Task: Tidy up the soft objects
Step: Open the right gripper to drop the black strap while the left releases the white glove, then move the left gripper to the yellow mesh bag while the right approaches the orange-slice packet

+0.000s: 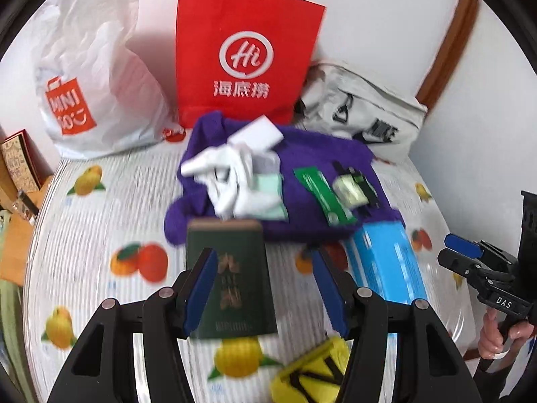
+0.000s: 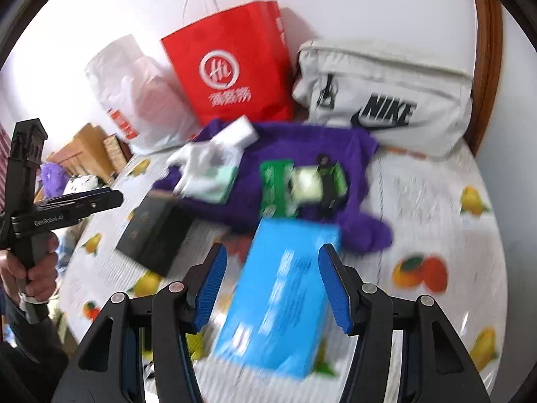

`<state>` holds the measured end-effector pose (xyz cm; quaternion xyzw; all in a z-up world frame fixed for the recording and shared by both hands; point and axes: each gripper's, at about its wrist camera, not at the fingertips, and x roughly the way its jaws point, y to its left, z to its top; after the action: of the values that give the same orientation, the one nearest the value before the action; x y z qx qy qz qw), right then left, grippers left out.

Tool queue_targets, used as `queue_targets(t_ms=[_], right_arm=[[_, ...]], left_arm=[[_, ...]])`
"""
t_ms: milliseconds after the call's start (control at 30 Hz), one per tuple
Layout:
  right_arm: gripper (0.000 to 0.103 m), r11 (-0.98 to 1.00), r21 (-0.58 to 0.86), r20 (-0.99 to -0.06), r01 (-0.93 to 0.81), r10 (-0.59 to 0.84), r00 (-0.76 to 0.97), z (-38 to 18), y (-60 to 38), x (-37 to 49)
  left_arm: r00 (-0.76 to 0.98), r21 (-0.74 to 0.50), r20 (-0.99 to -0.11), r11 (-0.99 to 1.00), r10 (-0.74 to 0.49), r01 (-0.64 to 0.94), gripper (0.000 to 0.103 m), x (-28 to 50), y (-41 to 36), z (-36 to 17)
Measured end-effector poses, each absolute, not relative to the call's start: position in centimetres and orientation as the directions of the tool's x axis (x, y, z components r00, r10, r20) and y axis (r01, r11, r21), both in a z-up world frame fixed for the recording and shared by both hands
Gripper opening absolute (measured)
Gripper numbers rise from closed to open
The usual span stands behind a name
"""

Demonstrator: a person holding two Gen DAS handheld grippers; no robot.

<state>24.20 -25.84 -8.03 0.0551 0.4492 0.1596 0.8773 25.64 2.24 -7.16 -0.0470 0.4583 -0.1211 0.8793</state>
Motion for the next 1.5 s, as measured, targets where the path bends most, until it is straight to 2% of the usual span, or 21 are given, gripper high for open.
queue_targets(t_ms=[133, 533, 833, 1133, 1267, 1400, 1500], right_arm=[[0.057, 0.953, 0.206, -0.789, -0.22, 0.295, 0.539, -8.6, -25.1, 21.0], [0.057, 0.959, 0.237, -0.79, -0.156, 0.284, 0.543, -11.0, -25.3, 13.6], [0.057, 0.964, 0.242, -0.782, -0.113, 0.262, 0.566, -12.4, -25.8, 10.9], [0.057, 0.969, 0.22, -0.798, -0.117, 0.247, 0.549, -13.7, -25.0, 10.2], [0.057, 0.968, 0.215, -0.802, -0.129, 0.25, 0.542, -14.1, -24.3, 10.1], [0.057, 0.969, 0.206, -0.809, -0.138, 0.248, 0.533, -14.4, -23.7, 10.0], [0.057, 0.969, 0.204, -0.812, -0.14, 0.247, 0.528, -14.6, -23.3, 10.1]], left_arm=[[0.529, -0.204, -0.802, 0.959, -0.279, 0.197, 0.057, 22.5, 1.5, -8.1], [0.44, -0.22, -0.851, 0.955, -0.288, 0.201, 0.057, 16.0, 0.8, -14.0], [0.403, -0.199, -0.879, 0.963, -0.257, 0.18, 0.057, 15.0, -0.3, -18.3], [0.47, -0.17, -0.85, 0.969, -0.237, 0.18, 0.057, 15.1, -0.5, -18.6], [0.492, -0.178, -0.835, 0.967, -0.246, 0.181, 0.041, 15.1, -0.2, -18.7], [0.505, -0.204, -0.82, 0.962, -0.269, 0.182, 0.037, 14.9, 0.5, -18.7], [0.532, -0.172, -0.814, 0.971, -0.234, 0.164, 0.034, 14.5, 1.1, -18.6]])
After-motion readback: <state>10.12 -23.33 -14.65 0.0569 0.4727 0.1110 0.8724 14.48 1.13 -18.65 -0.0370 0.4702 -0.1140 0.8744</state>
